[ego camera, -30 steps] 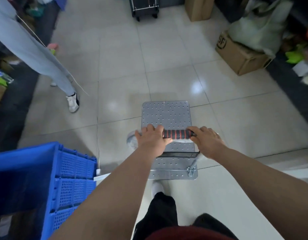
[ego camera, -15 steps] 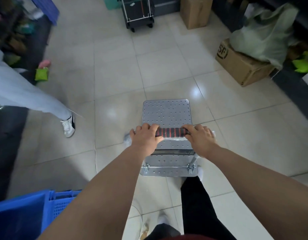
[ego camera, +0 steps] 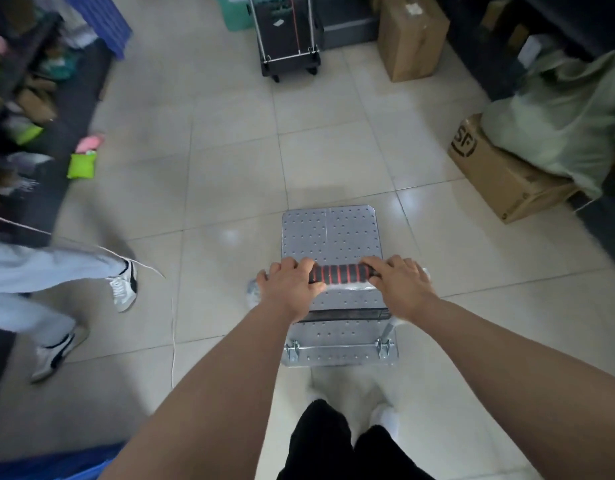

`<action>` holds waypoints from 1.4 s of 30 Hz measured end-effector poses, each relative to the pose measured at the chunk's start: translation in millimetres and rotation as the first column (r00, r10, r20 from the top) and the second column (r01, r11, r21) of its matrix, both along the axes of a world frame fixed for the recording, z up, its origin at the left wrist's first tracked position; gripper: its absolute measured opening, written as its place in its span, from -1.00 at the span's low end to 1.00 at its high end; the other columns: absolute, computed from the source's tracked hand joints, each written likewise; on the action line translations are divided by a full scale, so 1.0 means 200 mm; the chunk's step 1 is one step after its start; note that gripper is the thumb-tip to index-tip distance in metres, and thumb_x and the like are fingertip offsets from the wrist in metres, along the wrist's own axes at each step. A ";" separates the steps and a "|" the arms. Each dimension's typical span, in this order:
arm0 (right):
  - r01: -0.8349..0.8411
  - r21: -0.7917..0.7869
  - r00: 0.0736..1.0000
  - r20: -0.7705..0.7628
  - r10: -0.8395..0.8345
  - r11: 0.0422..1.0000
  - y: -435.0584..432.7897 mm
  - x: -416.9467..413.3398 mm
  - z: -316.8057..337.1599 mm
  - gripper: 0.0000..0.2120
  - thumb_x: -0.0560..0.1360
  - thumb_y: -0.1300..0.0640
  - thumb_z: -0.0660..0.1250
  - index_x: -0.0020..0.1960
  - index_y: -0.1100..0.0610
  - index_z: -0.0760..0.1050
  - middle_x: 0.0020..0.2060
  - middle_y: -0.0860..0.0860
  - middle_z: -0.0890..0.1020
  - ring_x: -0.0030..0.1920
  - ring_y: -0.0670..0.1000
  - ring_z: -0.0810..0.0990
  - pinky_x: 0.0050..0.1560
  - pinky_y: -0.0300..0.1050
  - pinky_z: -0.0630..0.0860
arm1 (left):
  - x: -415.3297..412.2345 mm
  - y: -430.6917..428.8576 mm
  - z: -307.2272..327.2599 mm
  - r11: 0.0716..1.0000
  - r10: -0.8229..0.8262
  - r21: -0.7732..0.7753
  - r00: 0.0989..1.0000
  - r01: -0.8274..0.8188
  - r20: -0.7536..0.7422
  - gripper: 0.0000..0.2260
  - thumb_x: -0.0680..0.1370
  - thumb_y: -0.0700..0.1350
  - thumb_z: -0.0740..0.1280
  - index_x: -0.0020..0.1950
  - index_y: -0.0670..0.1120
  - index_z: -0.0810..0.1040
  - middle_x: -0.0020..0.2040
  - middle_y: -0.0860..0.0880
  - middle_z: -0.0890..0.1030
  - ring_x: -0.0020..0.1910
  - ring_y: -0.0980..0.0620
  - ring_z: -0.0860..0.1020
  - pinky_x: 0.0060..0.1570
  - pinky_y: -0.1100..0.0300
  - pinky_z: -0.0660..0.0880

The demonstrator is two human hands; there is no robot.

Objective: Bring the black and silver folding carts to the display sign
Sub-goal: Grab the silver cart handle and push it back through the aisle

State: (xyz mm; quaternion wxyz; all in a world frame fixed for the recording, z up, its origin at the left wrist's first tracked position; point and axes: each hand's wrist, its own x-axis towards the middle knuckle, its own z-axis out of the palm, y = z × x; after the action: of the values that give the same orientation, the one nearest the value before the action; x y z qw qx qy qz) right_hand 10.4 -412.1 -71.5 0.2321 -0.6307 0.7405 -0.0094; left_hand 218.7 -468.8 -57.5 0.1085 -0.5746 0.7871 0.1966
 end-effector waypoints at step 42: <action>-0.238 -0.086 0.966 0.086 0.245 0.967 -2.95 -1.23 -0.02 -0.65 0.60 0.13 0.13 0.34 -0.14 0.32 0.28 0.09 0.45 0.43 0.14 0.22 0.44 0.16 0.13 | -1.23 -2.59 0.03 0.956 0.287 0.061 0.958 -0.286 0.000 -0.73 0.57 0.13 0.15 0.23 0.08 0.31 0.13 -0.07 0.45 0.10 -0.12 0.42 0.14 -0.16 0.34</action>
State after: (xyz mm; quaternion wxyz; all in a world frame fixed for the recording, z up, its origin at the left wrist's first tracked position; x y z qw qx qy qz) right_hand -236.6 -1002.0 -75.9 0.2427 -0.7235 0.6451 -0.0390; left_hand -26.4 -986.0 -50.7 0.0929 -0.6781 0.6897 0.2363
